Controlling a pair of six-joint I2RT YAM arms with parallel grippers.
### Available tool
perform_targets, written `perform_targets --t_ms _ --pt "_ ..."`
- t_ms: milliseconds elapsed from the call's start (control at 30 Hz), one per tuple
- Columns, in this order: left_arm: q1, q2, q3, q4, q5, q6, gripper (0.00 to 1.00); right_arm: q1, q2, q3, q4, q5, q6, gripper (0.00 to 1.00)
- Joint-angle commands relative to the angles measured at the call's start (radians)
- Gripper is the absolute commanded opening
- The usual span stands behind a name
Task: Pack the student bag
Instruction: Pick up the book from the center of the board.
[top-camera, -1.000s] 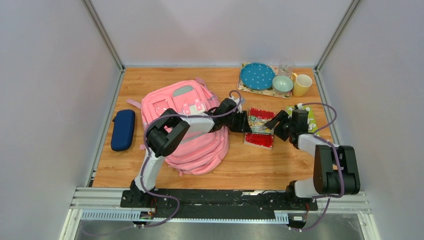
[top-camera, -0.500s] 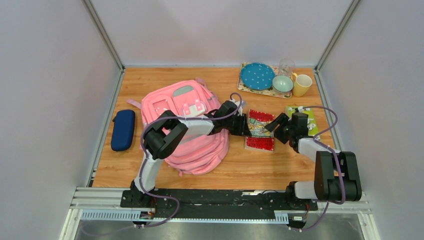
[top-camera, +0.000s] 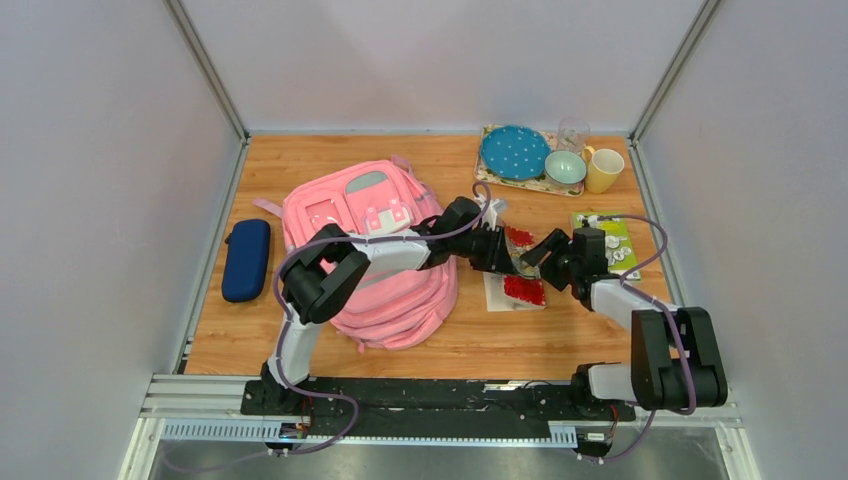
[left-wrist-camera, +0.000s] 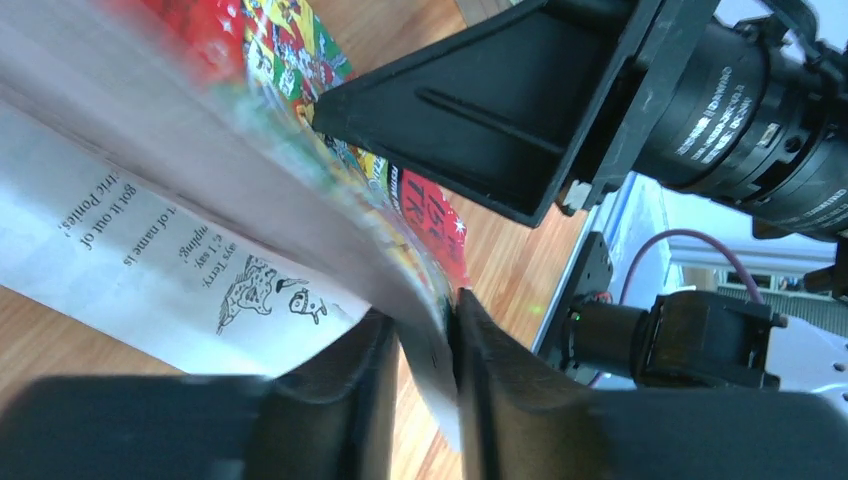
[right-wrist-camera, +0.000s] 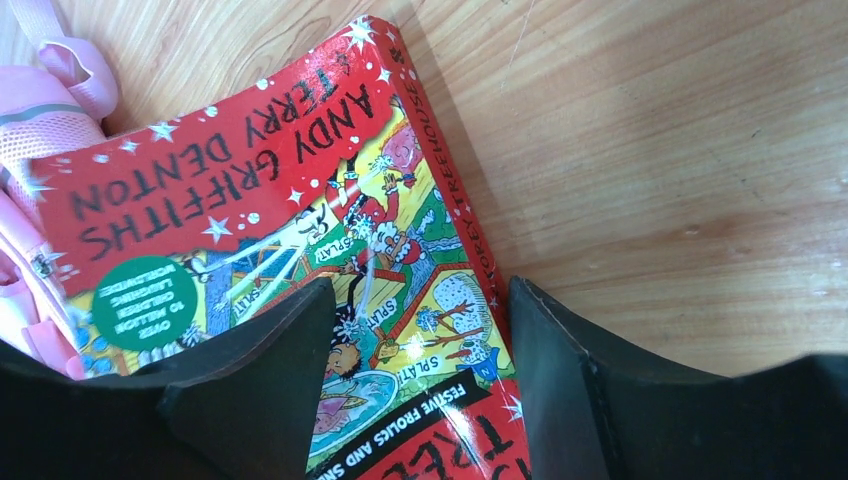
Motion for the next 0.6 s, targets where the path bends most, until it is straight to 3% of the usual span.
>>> perform_targets --t_ms 0,33,67,233,367,567 --pt "-0.030 0.007 0.026 -0.040 0.007 -0.007 0.17 0.047 -0.022 0.005 -0.148 -0.101 0.040 0.65" --pt "-0.031 0.004 0.008 -0.048 -0.002 -0.007 0.05 0.047 -0.026 0.009 -0.169 -0.097 0.031 0.65" --pt "-0.031 -0.016 -0.038 -0.042 -0.023 -0.004 0.00 0.047 -0.039 0.013 -0.198 -0.094 0.011 0.65" --pt "-0.030 -0.132 -0.170 0.039 -0.060 0.033 0.00 0.045 -0.141 0.040 -0.346 -0.054 -0.035 0.69" --pt "-0.036 -0.293 -0.195 0.003 -0.031 0.116 0.00 0.040 -0.363 0.039 -0.482 -0.011 -0.023 0.73" --pt "-0.039 -0.532 -0.232 -0.095 -0.046 0.251 0.00 0.022 -0.654 -0.009 -0.527 -0.054 0.085 0.77"
